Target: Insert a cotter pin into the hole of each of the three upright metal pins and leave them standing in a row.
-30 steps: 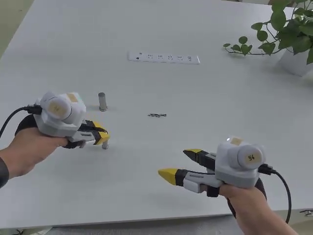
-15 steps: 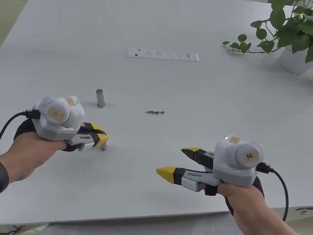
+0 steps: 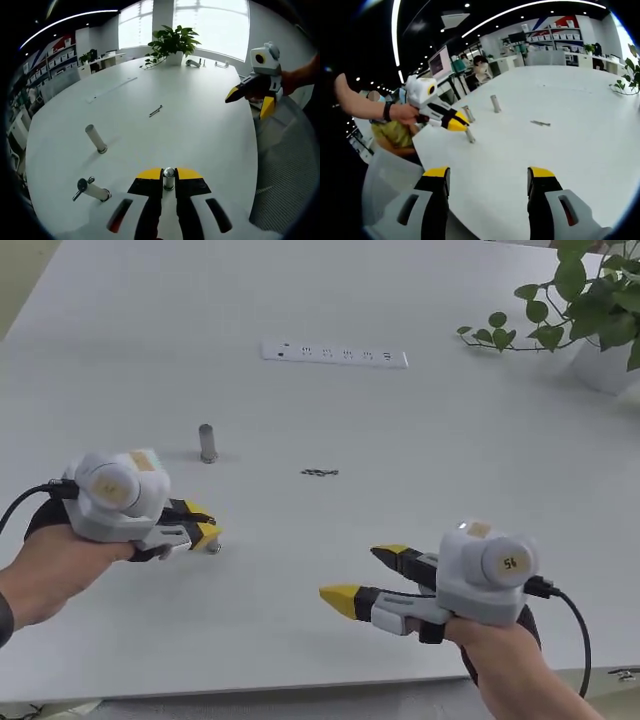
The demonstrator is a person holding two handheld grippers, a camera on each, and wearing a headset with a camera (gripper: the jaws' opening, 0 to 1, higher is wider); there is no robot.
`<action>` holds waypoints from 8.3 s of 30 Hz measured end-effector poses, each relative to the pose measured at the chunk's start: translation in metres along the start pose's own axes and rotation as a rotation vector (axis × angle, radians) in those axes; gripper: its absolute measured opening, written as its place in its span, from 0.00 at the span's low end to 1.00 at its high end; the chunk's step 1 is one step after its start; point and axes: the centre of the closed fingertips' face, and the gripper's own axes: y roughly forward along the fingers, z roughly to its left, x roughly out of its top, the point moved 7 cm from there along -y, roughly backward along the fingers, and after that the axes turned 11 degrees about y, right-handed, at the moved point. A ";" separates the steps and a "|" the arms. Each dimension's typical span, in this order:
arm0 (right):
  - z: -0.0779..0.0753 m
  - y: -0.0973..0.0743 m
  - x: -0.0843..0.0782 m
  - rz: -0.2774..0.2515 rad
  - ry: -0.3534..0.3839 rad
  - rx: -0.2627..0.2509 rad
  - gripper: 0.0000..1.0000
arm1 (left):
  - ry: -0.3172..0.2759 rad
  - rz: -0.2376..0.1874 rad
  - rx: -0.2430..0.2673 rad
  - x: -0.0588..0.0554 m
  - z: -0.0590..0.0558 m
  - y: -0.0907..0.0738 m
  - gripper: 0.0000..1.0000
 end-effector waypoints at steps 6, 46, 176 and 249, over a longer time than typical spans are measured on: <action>0.000 0.000 0.002 -0.003 -0.005 0.002 0.65 | 0.006 0.009 0.000 0.000 -0.001 0.002 0.07; -0.002 -0.005 -0.002 0.004 0.004 -0.005 0.65 | 0.013 -0.006 -0.093 -0.021 -0.001 0.022 0.13; -0.005 -0.011 0.001 -0.018 0.011 -0.010 0.65 | -0.294 0.041 0.289 -0.027 -0.030 0.022 0.23; -0.076 0.064 0.043 0.179 -0.070 -0.032 0.61 | -0.295 -0.125 0.272 -0.008 -0.032 -0.077 0.41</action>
